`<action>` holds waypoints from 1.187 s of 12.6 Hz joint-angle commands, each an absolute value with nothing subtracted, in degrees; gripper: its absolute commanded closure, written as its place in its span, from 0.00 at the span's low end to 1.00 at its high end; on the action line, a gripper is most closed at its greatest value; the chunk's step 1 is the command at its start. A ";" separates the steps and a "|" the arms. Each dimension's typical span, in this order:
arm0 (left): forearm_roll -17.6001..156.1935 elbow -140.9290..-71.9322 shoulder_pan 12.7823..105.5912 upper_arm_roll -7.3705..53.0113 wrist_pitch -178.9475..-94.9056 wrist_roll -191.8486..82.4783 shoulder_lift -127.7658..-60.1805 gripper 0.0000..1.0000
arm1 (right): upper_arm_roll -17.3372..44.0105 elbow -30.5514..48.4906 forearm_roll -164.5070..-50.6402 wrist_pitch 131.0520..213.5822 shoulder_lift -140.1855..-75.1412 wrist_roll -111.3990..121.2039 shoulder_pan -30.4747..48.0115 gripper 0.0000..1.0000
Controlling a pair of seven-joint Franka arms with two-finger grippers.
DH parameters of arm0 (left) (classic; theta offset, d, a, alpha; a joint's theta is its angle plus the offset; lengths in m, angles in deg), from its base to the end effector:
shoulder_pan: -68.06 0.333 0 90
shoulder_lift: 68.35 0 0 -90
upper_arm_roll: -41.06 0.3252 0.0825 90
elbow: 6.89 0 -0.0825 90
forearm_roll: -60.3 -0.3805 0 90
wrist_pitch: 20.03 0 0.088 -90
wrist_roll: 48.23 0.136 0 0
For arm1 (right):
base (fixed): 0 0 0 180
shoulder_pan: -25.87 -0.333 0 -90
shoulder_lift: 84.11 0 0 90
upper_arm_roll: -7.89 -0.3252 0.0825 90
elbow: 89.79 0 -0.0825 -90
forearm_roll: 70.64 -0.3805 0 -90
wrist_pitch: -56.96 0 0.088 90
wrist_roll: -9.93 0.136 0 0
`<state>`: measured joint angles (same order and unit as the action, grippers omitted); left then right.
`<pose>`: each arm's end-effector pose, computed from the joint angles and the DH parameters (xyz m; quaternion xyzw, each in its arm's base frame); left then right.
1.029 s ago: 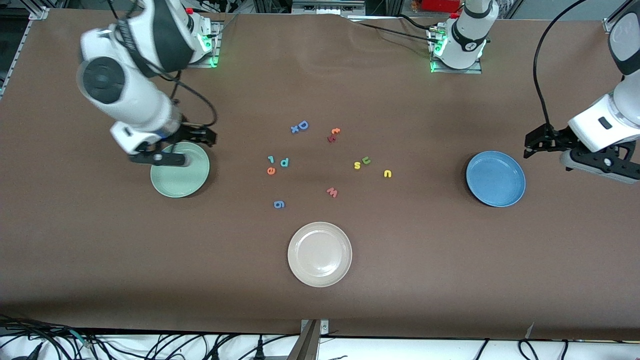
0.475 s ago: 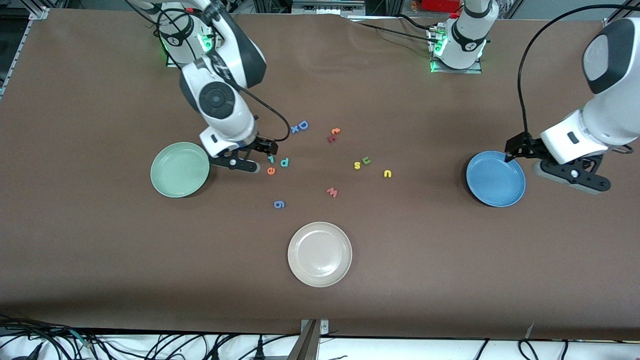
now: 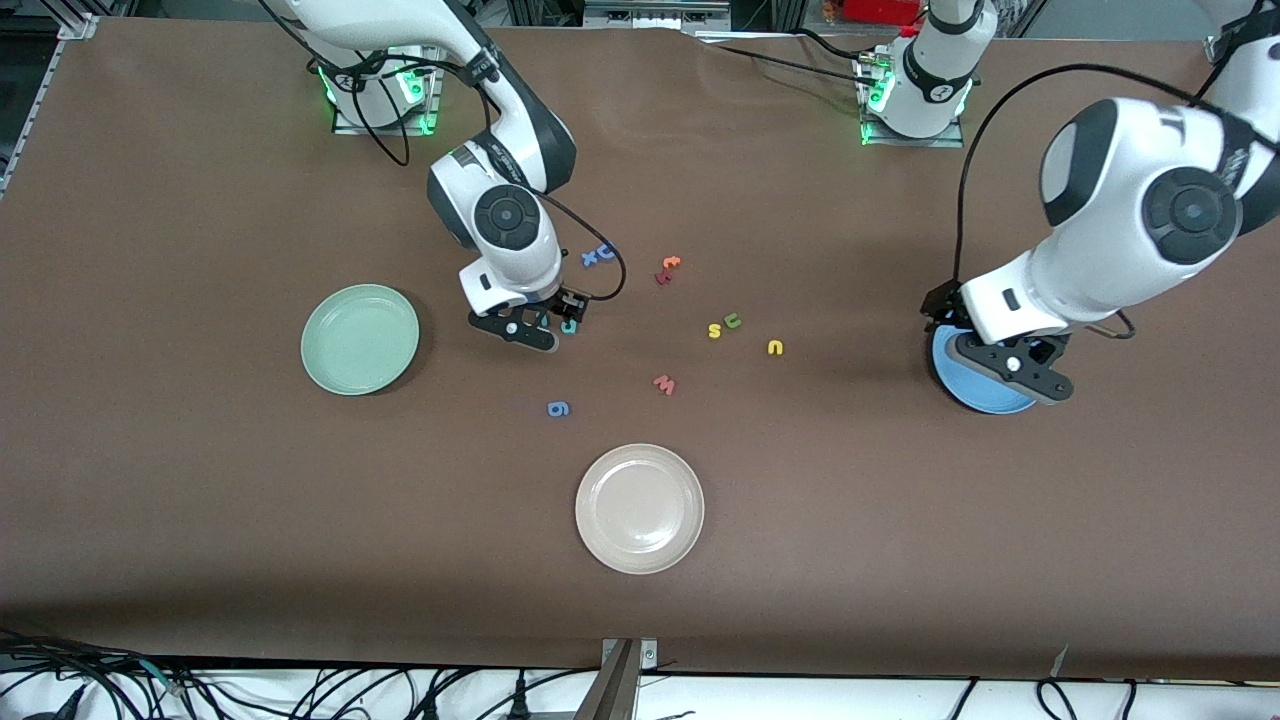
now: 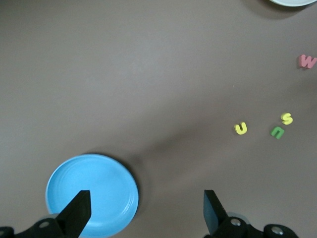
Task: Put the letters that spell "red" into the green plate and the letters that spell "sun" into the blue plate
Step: 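Move both grippers out toward the scattered foam letters, then grasp the teal p with the right gripper while the left gripper lowers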
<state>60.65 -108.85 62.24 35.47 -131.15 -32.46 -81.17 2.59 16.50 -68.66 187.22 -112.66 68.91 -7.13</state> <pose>0.6001 -0.1186 0.4065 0.9719 -0.2328 -0.0309 0.0148 0.4992 0.3891 0.2280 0.9842 -0.1725 -0.0328 0.0228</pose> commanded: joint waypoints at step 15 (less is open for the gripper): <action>68.13 -119.66 49.43 34.20 -153.62 -61.32 -94.10 0.07 | 4.02 21.74 -66.95 202.68 -117.69 72.25 -10.70 0.53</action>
<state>66.70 -119.97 50.90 33.59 -152.23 -59.70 -92.91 3.11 21.32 -68.40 201.69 -117.70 70.80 -9.94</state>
